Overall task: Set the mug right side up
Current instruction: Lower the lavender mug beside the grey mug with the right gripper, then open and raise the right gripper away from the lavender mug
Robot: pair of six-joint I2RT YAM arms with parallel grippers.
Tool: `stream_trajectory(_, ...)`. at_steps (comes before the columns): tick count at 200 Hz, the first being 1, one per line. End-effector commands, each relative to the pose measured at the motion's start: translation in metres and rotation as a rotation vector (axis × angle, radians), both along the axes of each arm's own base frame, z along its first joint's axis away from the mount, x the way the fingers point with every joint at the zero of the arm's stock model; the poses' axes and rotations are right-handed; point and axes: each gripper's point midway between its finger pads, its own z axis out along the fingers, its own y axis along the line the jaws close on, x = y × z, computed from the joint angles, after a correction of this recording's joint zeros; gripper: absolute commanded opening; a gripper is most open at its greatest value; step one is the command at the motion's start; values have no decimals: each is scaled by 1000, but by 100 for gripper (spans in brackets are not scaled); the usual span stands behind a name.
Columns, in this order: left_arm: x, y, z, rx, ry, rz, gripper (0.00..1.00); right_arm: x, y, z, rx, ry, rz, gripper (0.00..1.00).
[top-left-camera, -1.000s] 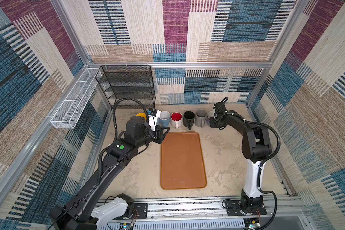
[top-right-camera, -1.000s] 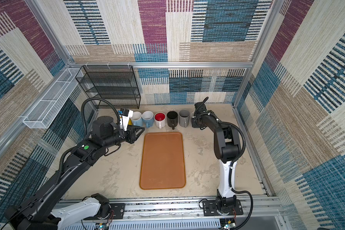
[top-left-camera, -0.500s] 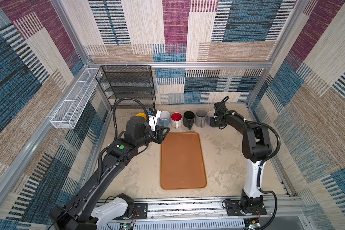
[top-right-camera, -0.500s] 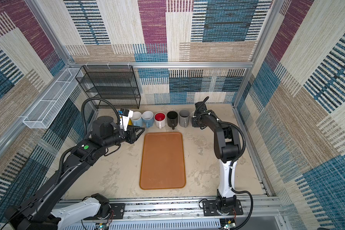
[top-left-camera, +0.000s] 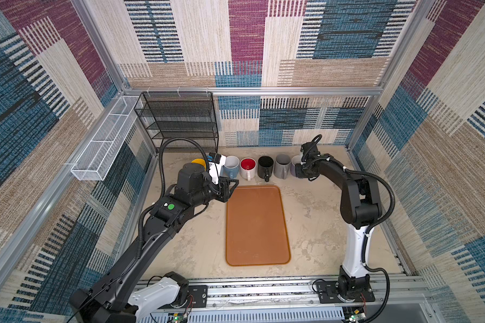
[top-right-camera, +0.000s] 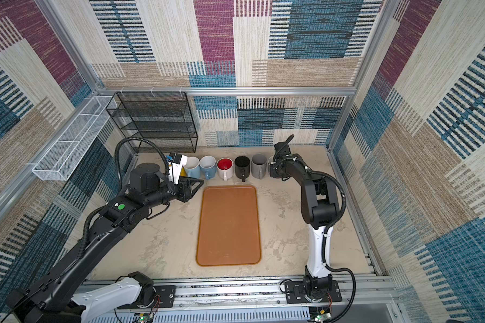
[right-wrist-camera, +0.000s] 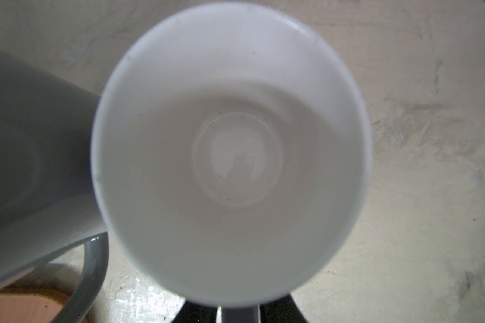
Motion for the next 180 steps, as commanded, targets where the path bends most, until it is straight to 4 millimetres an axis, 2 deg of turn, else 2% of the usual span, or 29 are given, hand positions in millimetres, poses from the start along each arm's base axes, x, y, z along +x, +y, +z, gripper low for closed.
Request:
stream_trajectory(1,3,1,4,14,-29,2,37,3,-3,15,-11,-32,-12,29)
stream_trajectory(49,5,1,1,23,-23,9,39,0,-6,33,-24,-57,-19,29)
stream_trajectory(67,6,2,3,21,-26,14,39,-1,-6,43,-19,-73,-20,33)
stream_trajectory(113,8,1,4,19,-24,19,42,-8,0,85,35,-160,1,36)
stream_trajectory(139,8,1,4,17,-19,23,48,-13,3,112,64,-224,14,38)
stream_trajectory(156,8,2,5,13,-21,24,50,-15,5,140,81,-294,20,44)
stream_trajectory(159,8,2,5,14,-20,26,50,-18,4,136,80,-286,22,46)
stream_trajectory(180,8,3,4,17,-17,31,53,-24,3,158,91,-350,18,60)
